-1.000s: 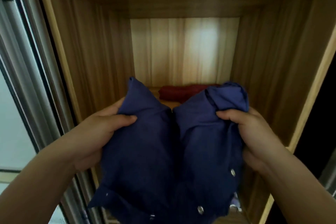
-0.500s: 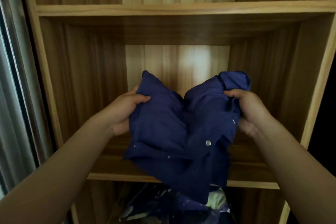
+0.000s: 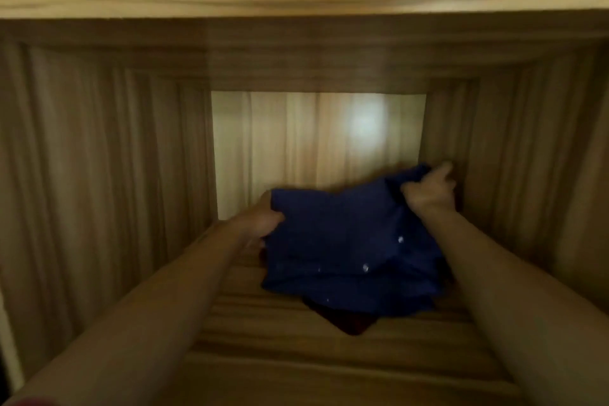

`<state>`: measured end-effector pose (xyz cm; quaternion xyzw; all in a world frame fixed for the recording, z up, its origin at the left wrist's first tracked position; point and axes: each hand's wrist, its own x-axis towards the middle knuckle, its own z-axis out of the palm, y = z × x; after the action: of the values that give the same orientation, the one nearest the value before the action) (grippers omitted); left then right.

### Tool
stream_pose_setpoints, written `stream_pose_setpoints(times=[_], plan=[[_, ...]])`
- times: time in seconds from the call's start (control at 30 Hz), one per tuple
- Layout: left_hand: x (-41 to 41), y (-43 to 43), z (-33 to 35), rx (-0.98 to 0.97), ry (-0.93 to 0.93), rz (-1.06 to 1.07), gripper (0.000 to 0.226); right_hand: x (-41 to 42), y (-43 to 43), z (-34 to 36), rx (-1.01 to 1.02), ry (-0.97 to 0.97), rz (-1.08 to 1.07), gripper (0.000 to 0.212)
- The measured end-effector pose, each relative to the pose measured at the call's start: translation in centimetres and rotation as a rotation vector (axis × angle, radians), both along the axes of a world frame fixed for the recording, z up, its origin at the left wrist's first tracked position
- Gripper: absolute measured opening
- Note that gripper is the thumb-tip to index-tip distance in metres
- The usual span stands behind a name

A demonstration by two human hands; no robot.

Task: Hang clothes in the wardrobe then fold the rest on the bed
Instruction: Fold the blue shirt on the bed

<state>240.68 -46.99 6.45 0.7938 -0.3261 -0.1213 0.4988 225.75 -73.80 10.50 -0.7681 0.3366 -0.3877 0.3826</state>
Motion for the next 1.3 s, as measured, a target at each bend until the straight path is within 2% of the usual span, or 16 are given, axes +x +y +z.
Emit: stream_pose_setpoints(times=[0.03, 0.1, 0.17, 0.2, 0.27, 0.37, 0.5, 0.67, 0.73, 0.83, 0.97, 1.1, 1.2, 1.3], plan=[[0.4, -0.2, -1.1, 0.139, -0.078, -0.040, 0.016, 0.4, 0.2, -1.8, -0.130, 0.130, -0.033, 0.080], [0.7, -0.6, -2.4, 0.319, -0.107, -0.094, 0.025, 1.1, 1.3, -4.6, -0.430, 0.363, -0.083, 0.068], [0.4, -1.4, -2.7, 0.423, -0.168, -0.060, 0.045, 1.9, 2.5, -6.6, -0.655, 0.494, 0.013, 0.061], [0.1, -1.9, -2.9, 0.452, -0.235, -0.037, 0.056, 2.4, 2.9, -7.6, -0.698, 0.552, 0.118, 0.064], [-0.7, -3.1, -4.1, 0.538, -0.354, -0.031, 0.079, 2.9, 2.8, -10.1, -0.647, 0.723, 0.295, 0.083], [-1.5, -4.2, -7.5, 0.749, -0.353, -0.122, 0.102, 2.7, 1.8, -13.7, -0.537, 0.853, 0.412, 0.105], [-1.2, -4.7, -10.0, 0.783, -0.397, -0.116, 0.098, 2.3, 1.2, -14.2, -0.501, 0.856, 0.450, 0.102], [0.0, -4.8, -9.2, 0.838, -0.435, -0.075, 0.117, 2.0, 2.4, -13.2, -0.486, 0.912, 0.426, 0.119], [0.7, -5.2, -9.5, 0.841, -0.432, -0.064, 0.122, 2.3, 2.9, -13.2, -0.475, 0.958, 0.425, 0.119], [2.0, -6.1, -10.4, 0.862, -0.521, -0.093, 0.130, 3.0, 3.2, -13.4, -0.413, 1.054, 0.361, 0.114], [3.8, -7.2, -10.4, 0.863, -0.539, -0.079, 0.122, 4.6, 2.6, -13.1, -0.393, 1.105, 0.320, 0.109], [4.4, -8.2, -10.4, 0.850, -0.485, 0.059, 0.088, 5.8, 1.7, -13.3, -0.392, 1.120, 0.309, 0.107], [4.7, -8.6, -10.8, 0.837, -0.474, 0.061, 0.090, 6.2, 1.1, -13.6, -0.389, 1.093, 0.316, 0.107], [4.8, -8.5, -10.7, 0.816, -0.469, 0.017, 0.111, 6.2, 1.1, -13.7, -0.392, 1.060, 0.318, 0.103]])
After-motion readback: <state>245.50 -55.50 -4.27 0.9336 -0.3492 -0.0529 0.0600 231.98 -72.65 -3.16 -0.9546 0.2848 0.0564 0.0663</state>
